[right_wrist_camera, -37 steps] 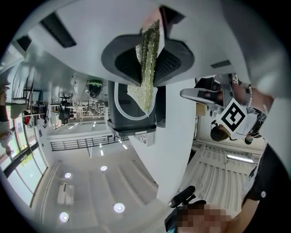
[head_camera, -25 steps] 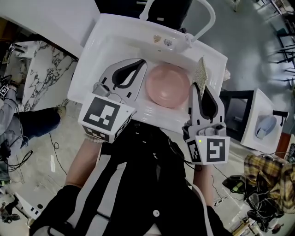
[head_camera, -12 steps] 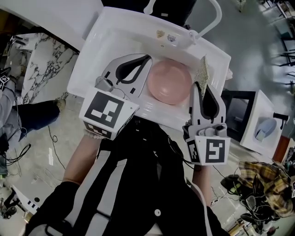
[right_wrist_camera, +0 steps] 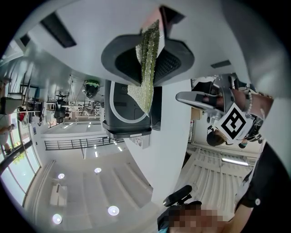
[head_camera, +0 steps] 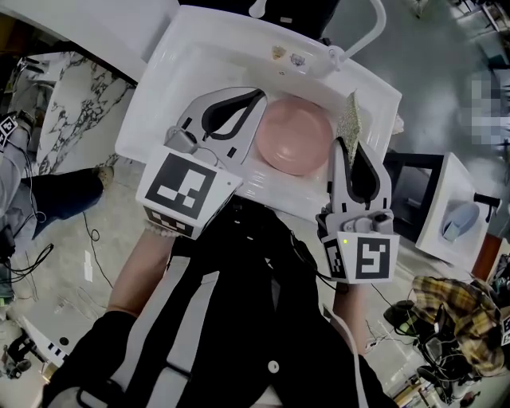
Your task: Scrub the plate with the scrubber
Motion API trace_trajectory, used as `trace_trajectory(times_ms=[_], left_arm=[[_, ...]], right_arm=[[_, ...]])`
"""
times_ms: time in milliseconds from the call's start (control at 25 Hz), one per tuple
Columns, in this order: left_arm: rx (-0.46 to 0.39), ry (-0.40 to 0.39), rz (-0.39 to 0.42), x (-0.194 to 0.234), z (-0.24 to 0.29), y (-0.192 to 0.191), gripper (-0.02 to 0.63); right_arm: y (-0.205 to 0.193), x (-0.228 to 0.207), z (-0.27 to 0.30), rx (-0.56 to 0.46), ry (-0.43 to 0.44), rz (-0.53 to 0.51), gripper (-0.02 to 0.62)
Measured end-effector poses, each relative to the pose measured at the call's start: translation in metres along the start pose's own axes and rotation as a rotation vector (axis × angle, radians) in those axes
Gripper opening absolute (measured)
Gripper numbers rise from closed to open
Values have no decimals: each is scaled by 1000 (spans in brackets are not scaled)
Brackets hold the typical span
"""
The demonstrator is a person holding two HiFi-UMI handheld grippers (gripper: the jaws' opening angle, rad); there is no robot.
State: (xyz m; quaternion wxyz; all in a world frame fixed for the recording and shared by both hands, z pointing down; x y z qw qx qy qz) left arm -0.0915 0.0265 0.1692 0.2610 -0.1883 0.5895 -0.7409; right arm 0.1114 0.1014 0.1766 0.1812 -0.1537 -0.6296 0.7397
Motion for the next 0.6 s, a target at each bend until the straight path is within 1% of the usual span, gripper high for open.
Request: trace_trajectory(times_ms=[600], left_arm=[[-3, 9, -5, 4, 0, 1, 0]], right_arm=[[-3, 0, -1, 24, 4, -11, 75]])
Point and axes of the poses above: the fingertips, and each gripper's own axes: z forward along the fingers, x to its left, y out of its top, the point moved 9 cm from there along -z, backward along the fingers, and after that the axes turned 8 degrees about y, right-handed, at the moved point
